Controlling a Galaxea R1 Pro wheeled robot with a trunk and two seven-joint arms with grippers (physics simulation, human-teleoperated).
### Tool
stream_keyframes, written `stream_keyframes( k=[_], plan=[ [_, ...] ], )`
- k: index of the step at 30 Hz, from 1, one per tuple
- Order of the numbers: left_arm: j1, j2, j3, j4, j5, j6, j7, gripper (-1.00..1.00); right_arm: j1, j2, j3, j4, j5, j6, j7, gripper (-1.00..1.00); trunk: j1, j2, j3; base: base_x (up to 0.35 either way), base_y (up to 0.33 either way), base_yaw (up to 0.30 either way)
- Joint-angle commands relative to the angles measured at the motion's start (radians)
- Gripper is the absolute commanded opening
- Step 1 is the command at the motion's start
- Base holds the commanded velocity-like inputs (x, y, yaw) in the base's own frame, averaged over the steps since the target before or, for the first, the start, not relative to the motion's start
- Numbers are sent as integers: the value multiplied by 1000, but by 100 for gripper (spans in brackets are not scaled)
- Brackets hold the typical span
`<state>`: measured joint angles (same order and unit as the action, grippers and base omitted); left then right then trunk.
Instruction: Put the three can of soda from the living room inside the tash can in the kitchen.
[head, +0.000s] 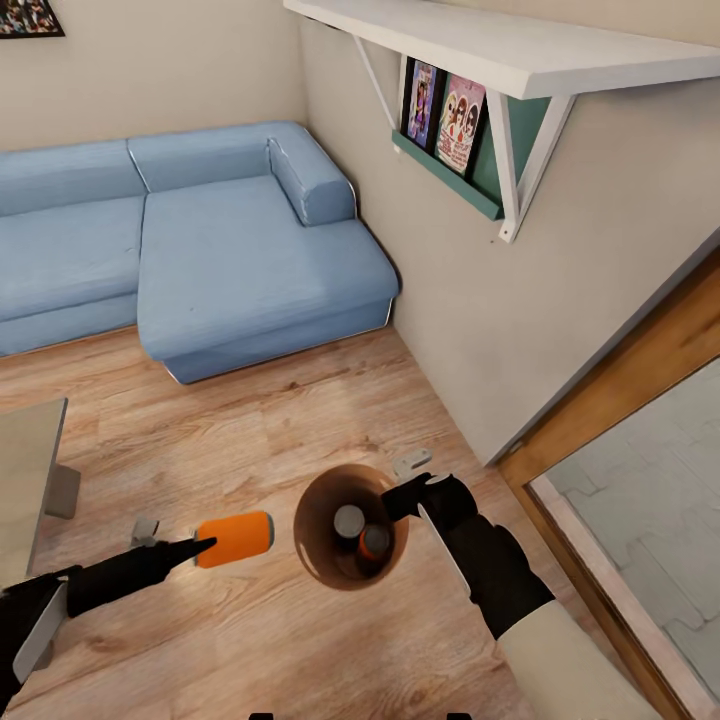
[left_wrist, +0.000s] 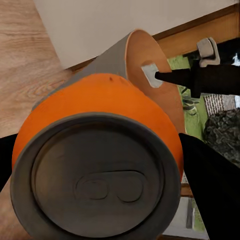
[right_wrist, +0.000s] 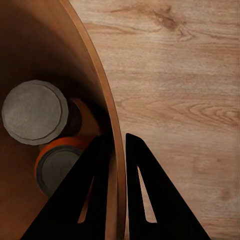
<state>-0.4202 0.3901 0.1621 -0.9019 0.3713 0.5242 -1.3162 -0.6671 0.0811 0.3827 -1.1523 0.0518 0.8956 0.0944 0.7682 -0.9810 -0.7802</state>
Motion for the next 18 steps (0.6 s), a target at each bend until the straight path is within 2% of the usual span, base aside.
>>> stream_keyframes(
  k=[1, 6, 13, 18],
  plan=[
    [0, -17, -3, 0, 0, 0, 0, -100, 0, 0, 0, 1, -18, 0, 7, -100, 0, 0, 0, 0, 0, 0],
    [0, -40, -8, 1, -1, 0, 1, -100, -1, 0, 1, 2, -18, 0, 7, -100, 0, 0, 0, 0, 0, 0],
    [0, -55, -10, -6, 0, 0, 1, -100, 0, 0, 1, 10, -18, 0, 7, -100, 0, 0, 0, 0, 0, 0],
    [0, -86, -10, -43, 0, 8, 1, -100, -1, 2, 3, 40, -18, -4, 7, -100, 0, 0, 0, 0, 0, 0]
  ],
)
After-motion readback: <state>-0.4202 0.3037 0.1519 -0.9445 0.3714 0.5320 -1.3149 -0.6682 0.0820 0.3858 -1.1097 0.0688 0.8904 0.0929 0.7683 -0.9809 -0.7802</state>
